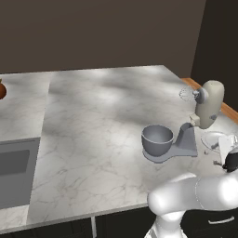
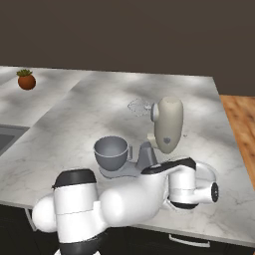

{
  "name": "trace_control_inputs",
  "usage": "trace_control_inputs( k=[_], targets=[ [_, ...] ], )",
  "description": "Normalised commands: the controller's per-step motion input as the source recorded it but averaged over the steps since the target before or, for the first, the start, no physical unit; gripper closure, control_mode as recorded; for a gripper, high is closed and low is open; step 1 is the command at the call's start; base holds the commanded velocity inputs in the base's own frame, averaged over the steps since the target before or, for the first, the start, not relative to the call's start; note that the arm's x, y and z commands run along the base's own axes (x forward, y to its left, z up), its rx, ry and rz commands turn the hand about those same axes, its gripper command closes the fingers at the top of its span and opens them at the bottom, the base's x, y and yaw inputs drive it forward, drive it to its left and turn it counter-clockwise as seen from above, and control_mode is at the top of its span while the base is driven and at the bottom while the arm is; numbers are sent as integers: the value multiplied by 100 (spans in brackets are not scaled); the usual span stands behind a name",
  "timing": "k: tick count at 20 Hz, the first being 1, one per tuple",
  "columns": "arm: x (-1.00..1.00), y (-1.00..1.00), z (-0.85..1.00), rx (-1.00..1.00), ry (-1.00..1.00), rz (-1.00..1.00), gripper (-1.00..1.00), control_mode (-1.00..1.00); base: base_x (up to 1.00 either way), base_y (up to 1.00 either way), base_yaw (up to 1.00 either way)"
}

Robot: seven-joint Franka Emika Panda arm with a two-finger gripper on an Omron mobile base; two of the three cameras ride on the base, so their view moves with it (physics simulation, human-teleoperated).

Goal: Add butter and sugar cubes to the stand mixer bowl and then turn on the stand mixer to begin making frosting.

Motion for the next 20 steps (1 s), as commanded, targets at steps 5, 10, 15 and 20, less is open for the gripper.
trace_control_inputs(
  k=[5,10,15,20],
  targets=[
    [40,0,-1,0,7,-9,-100,-100,0,0,0],
    [38,0,-14,0,13,-2,-100,-100,0,0,0],
    [24,-7,-23,0,10,0,-100,-100,0,0,0],
    [17,-19,-19,0,6,0,-100,-100,0,0,0]
  ],
)
